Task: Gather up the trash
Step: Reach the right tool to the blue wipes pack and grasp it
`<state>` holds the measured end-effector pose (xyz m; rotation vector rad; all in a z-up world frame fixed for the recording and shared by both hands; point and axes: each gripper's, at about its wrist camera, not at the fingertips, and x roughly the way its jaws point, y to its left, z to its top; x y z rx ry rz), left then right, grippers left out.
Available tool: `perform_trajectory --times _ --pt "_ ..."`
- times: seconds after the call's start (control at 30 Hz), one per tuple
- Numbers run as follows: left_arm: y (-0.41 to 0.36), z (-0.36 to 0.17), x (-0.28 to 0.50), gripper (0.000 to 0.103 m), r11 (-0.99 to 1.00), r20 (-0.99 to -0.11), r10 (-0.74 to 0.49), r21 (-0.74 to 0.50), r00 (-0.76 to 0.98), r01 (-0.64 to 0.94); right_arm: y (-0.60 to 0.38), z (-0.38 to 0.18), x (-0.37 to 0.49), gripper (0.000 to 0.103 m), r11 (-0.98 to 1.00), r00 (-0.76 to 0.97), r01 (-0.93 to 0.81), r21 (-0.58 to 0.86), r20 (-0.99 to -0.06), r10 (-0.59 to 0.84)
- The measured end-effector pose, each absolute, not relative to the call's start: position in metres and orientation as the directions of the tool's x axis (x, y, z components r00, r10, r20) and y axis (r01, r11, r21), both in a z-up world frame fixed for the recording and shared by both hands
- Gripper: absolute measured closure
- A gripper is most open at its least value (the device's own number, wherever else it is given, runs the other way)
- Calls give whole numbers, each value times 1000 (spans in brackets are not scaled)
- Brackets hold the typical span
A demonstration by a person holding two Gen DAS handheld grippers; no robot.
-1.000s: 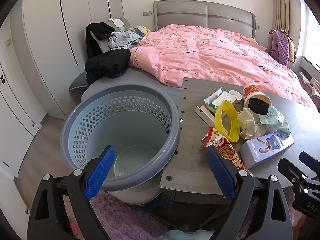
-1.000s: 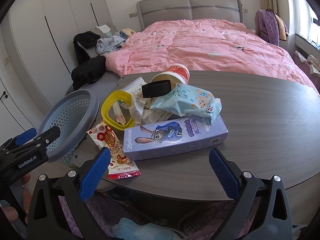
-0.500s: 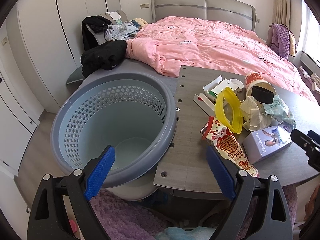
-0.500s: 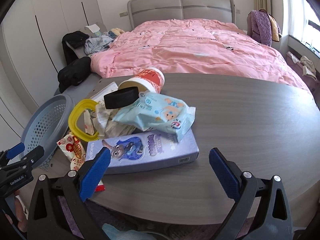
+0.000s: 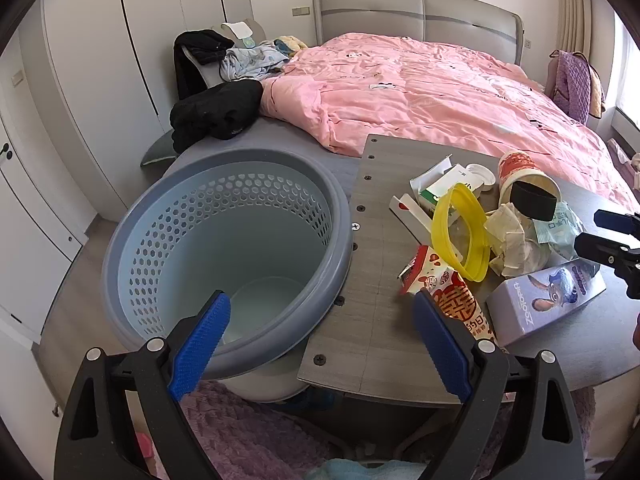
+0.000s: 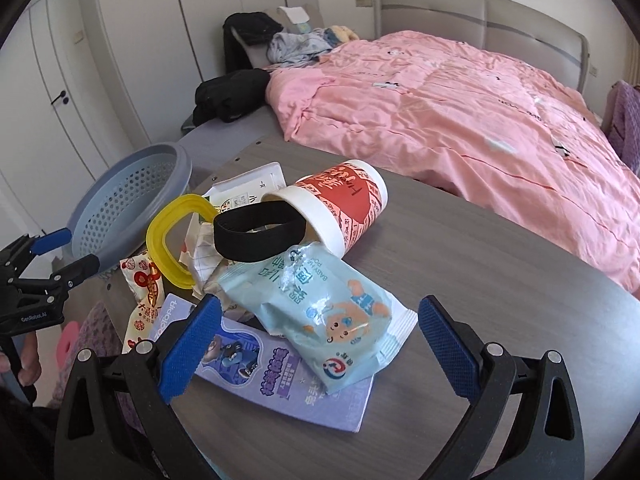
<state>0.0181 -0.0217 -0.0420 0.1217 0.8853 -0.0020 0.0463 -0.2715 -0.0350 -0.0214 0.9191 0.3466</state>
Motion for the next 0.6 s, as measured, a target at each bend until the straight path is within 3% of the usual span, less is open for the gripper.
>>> perform_trajectory --times 0.2,0.6 --pt "-30 -41 24 15 992 -776 69 117 627 36 -266 -43 58 6 897 490 -427 115 -804 337" --pt "-43 -43 28 15 987 -779 100 158 619 40 -261 -55 71 10 853 431 -506 127 -820 378"
